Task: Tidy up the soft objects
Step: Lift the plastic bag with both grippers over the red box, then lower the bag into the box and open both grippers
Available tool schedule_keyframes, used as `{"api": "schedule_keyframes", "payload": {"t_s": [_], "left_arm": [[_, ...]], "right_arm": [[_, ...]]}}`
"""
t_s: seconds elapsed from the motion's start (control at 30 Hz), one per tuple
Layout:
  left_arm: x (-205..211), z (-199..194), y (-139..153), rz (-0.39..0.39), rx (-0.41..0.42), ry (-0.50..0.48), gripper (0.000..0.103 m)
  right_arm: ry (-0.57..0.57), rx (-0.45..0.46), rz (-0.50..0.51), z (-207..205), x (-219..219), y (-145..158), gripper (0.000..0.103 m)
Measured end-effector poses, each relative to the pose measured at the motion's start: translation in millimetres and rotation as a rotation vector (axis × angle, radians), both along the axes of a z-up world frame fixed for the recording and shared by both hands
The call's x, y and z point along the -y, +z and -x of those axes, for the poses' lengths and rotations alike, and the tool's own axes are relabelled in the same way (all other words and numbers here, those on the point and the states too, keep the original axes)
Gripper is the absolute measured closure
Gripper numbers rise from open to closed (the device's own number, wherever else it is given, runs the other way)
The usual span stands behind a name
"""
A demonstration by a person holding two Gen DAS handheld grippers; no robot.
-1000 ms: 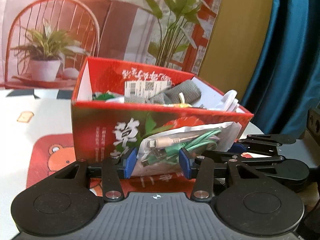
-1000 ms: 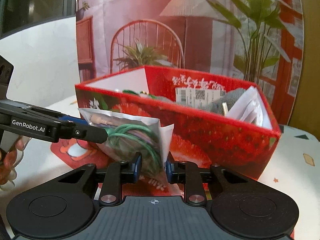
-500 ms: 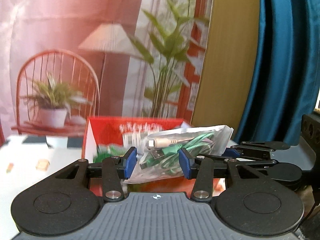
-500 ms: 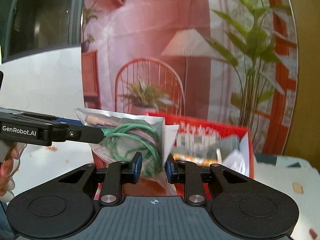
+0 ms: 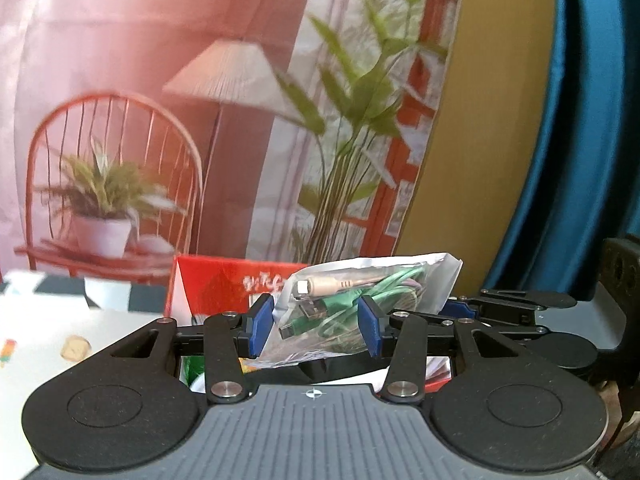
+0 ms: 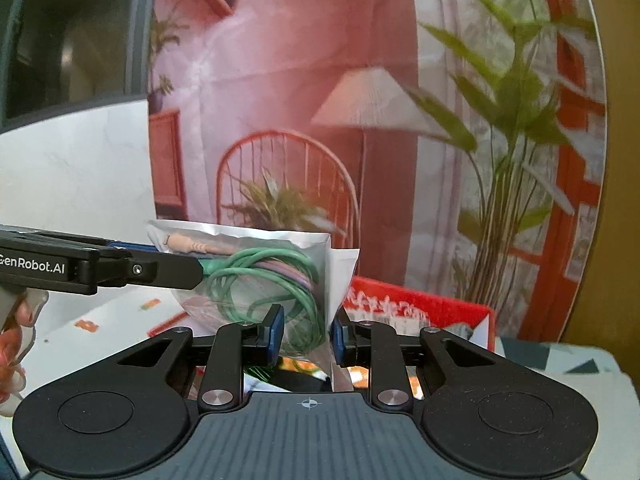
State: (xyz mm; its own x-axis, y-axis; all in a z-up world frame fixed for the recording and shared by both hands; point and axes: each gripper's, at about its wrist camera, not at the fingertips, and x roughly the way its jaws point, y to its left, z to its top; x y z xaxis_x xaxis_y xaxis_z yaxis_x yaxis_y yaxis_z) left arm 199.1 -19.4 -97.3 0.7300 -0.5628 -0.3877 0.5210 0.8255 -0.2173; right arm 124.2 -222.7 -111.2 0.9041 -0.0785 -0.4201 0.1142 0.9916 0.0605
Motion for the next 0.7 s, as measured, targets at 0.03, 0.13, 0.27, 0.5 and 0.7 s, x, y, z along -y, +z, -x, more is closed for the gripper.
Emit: {"api": "schedule_keyframes", "payload": {"t_s": [0.03, 0.13, 0.27, 0.5, 0.7], "left_arm": [[0.4, -5.8, -4.5, 0.007, -0.021, 0.001, 0.054], [3.2, -20.9, -18.6, 0.013, -0.071, 0.0, 0.054], [10.8, -39.4, -33.4, -0.013, -0.111, -0.007, 0.054], [20.0, -62.3, -52.7, -0.054, -0.152, -0.012, 0.054], [23.0, -73.2, -61.1, -0.086, -0.157, 0.014, 0.053]], "right_arm": [[-0.005, -0.017, -0.011, -5.2, 3.9, -3.7, 0.08], [-0.024, -0.072, -0.053, -18.4, 14.2, -17.3, 0.08], [-0.045, -0.134, -0.101, -31.2, 25.9, -36.4, 0.08], [-0.069, -0.195, -0.162, -48.8, 44.6, -57.3, 0.08], [-0.088, -0.221, -0.164, -56.7, 50.0, -68.3, 0.079]]}}
